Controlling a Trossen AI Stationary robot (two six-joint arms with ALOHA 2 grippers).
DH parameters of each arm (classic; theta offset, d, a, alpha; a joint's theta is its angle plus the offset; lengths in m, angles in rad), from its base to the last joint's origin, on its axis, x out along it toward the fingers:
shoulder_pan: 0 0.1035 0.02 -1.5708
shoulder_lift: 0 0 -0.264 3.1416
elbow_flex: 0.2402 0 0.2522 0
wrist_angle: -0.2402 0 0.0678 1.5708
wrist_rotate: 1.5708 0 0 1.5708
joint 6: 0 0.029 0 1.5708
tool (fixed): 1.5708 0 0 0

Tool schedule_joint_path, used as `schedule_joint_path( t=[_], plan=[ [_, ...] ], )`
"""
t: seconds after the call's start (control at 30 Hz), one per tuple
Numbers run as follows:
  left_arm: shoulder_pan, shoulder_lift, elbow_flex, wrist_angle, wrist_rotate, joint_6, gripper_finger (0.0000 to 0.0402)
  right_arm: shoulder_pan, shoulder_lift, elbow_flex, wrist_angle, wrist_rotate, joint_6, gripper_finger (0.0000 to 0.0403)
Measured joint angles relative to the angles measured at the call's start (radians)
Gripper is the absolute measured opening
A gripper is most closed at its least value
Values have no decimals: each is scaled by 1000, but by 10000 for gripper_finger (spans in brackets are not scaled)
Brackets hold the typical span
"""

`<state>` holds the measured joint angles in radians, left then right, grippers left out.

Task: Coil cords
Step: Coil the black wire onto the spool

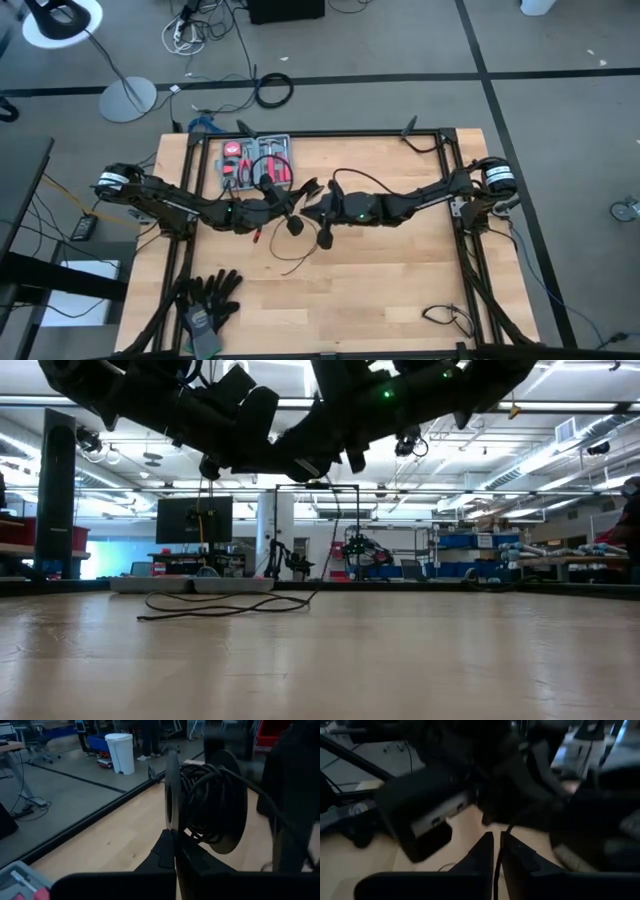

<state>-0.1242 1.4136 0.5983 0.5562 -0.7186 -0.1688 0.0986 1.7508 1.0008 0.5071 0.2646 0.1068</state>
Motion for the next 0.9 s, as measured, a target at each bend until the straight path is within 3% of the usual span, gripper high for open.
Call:
schedule_joint_path(
  t=[0.33,0.63,0.9],
  plan=[
    [0,0,0,44,25,3,0,3,-2,-5,-213,4,69,76],
    [0,-9,1,64,28,5,0,13,-2,-5,-437,61,174,75],
    [0,-9,-10,65,27,3,0,30,-61,-157,-283,60,213,73]
  ],
)
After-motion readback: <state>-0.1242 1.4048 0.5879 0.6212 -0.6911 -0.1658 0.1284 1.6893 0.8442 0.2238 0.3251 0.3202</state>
